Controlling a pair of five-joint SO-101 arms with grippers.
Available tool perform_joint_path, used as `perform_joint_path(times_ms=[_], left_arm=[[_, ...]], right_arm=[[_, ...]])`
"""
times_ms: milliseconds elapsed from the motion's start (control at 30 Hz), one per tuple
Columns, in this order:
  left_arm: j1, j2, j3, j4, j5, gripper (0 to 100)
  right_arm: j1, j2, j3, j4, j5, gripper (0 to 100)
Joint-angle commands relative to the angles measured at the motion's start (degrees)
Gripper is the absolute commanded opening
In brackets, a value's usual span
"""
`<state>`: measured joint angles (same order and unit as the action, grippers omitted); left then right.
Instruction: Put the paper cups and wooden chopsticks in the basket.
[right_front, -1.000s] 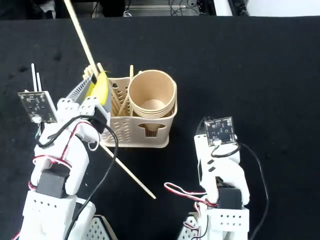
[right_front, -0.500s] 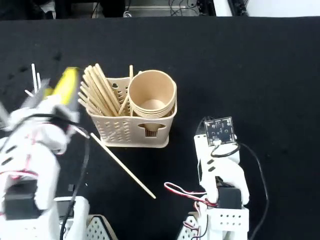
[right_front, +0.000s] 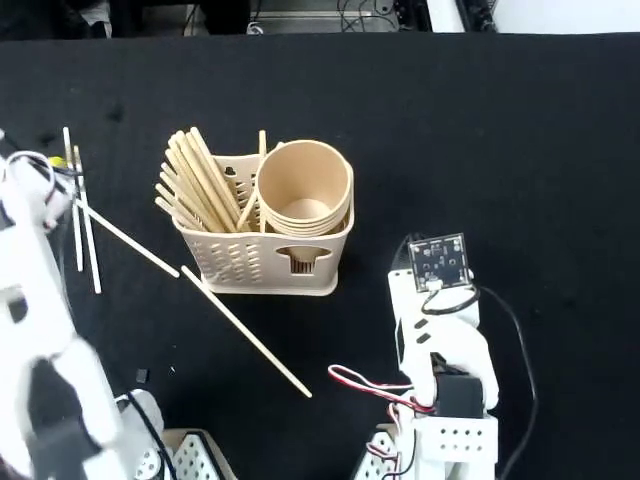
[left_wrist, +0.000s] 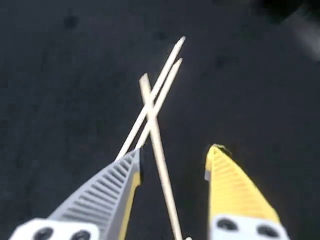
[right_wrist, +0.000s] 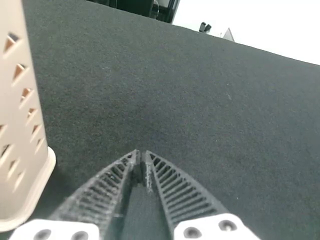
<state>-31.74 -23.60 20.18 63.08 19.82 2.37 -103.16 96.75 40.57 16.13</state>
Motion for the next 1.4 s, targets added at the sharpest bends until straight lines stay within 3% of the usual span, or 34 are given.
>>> perform_joint_path(times_ms=[0,300,700,900,1100,1367], left_arm=[[-2.42,16.97,-11.47,-0.53,-2.64,22],[-2.07,47.12,-33.89,4.57,-13.98,22],[-1.71,85.19,-74.33,16.97,-14.59,21],[-1.8,99.52,-96.48,24.97,-14.59,2],[-1.71,106.81,-116.35,36.31,-14.59,3],[-0.75,98.55,-113.54,37.8,-14.15,3]], right_arm=[[-0.62,-4.0,-0.22,0.53,0.35,1.2],[-0.62,-4.0,-0.22,0.7,0.35,1.2],[-0.7,-4.0,-0.22,0.88,0.35,1.2],[-0.7,-4.0,-0.22,0.88,0.35,1.2],[-0.7,-4.09,-0.22,0.88,0.35,1.2],[-0.7,-4.09,-0.22,0.88,0.35,1.2]])
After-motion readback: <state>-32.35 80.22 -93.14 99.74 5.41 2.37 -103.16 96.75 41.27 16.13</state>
